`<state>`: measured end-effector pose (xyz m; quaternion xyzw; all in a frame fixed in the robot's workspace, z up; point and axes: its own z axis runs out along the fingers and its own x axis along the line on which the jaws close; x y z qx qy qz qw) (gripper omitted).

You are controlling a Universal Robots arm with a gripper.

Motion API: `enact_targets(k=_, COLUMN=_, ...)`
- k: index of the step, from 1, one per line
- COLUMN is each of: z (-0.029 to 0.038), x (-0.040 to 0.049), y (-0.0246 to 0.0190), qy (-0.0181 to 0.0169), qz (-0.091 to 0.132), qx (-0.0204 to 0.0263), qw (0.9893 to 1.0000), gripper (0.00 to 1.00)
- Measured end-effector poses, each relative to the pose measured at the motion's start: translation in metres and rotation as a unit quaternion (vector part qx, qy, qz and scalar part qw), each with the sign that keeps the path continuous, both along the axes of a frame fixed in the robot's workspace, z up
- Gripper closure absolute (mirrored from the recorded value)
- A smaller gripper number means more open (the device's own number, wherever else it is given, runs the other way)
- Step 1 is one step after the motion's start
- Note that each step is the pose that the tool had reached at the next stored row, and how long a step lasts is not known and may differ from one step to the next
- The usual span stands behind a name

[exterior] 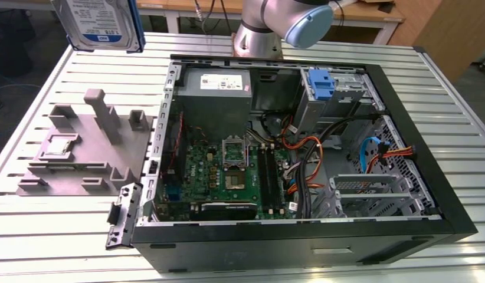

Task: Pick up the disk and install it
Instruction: 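Pick up the disk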

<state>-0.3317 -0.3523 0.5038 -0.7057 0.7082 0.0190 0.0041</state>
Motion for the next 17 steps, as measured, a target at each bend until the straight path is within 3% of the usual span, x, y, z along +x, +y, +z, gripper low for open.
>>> enact_targets(k=17, z=0.0000, x=0.0073, y=0.0000, qy=0.0000, qz=0.000, qx=0.0000, qw=1.0000, gripper=0.63)
